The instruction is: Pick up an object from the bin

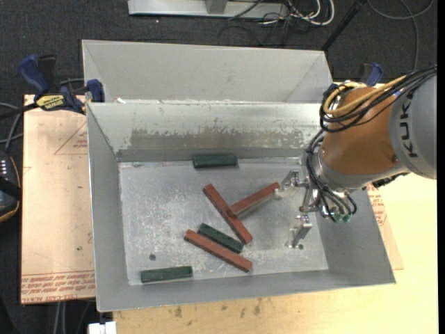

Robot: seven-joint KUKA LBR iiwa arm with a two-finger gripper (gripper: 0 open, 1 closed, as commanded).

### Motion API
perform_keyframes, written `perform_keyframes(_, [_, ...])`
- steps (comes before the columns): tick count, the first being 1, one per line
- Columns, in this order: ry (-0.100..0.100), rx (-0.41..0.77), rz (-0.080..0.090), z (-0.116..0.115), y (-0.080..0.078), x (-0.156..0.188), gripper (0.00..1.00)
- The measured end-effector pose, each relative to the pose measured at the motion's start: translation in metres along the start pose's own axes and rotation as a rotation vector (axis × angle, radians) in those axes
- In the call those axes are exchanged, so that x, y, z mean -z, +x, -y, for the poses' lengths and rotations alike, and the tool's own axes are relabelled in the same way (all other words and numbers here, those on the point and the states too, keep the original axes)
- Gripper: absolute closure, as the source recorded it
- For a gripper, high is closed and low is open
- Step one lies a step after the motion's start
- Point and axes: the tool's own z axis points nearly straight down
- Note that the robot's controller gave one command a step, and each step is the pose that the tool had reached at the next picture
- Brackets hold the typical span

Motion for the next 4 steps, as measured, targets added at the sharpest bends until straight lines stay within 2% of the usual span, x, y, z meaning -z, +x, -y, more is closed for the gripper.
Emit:
perform_keyframes(1, [0.001, 0.001, 0.007, 0.000, -0.002, 0.004, 0.00])
perform_keyframes(2, [0.003, 0.065, 0.013, -0.034, -0.039, -0.017, 0.00])
perform_keyframes(3, [0.003, 0.444, 0.019, -0.038, -0.065, -0.060, 1.00])
perform_keyframes(4, [0.003, 0.444, 0.019, -0.038, -0.065, -0.060, 1.00])
